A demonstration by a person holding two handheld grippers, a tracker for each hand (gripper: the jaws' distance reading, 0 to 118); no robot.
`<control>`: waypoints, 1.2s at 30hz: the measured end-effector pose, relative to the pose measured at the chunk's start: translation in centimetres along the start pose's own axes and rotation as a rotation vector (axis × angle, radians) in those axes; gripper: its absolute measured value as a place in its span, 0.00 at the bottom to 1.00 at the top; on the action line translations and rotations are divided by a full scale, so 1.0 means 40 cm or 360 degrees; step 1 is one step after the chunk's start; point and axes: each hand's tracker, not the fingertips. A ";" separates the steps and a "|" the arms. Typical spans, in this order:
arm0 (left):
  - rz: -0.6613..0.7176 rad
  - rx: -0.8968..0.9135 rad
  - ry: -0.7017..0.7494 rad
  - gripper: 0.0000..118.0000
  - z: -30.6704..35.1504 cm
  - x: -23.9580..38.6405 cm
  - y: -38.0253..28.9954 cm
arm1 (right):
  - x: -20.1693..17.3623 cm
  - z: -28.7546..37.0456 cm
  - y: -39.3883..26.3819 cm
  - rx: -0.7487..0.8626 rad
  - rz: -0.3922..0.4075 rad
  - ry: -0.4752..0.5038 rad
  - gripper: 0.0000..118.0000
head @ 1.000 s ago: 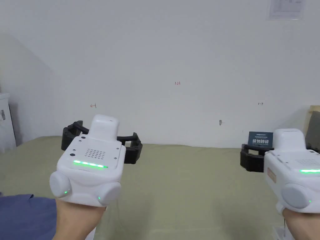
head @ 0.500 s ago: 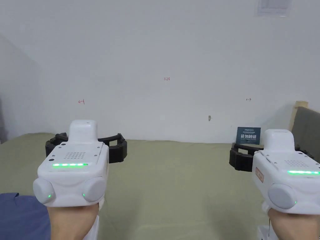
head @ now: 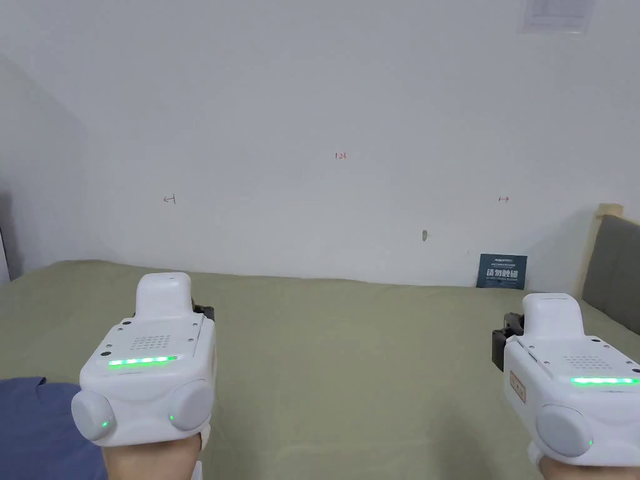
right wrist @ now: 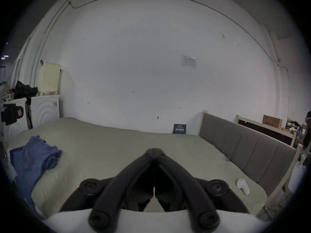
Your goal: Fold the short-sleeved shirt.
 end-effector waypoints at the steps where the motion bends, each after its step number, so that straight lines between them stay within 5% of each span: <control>1: 0.0013 -0.0007 -0.0005 0.00 0.000 -0.007 0.001 | -0.002 0.005 -0.001 0.0002 -0.0002 0.0000 0.00; 5: 0.0015 0.0007 -0.0011 0.00 0.009 -0.023 0.018 | -0.030 0.009 0.019 -0.0020 -0.0025 0.0033 0.00; 12: -0.0031 0.0028 0.0092 0.00 0.058 -0.135 0.043 | -0.170 -0.041 0.036 0.0012 0.0042 0.0310 0.00; 20: 0.0156 -0.0087 0.0492 0.00 0.216 -0.434 0.002 | -0.479 -0.036 0.038 -0.0023 0.0010 0.0797 0.00; 27: 0.0178 -0.0295 0.0834 0.00 0.333 -0.599 -0.097 | -0.701 0.009 -0.035 -0.0010 0.0252 0.1123 0.00; 32: 0.0134 -0.0416 0.0761 0.00 0.299 -0.621 -0.166 | -0.731 -0.014 -0.075 -0.0093 0.0256 0.1196 0.00; 36: 0.0192 -0.0631 0.0461 0.00 0.164 -0.632 -0.183 | -0.721 -0.079 -0.084 -0.0174 0.0305 0.1184 0.00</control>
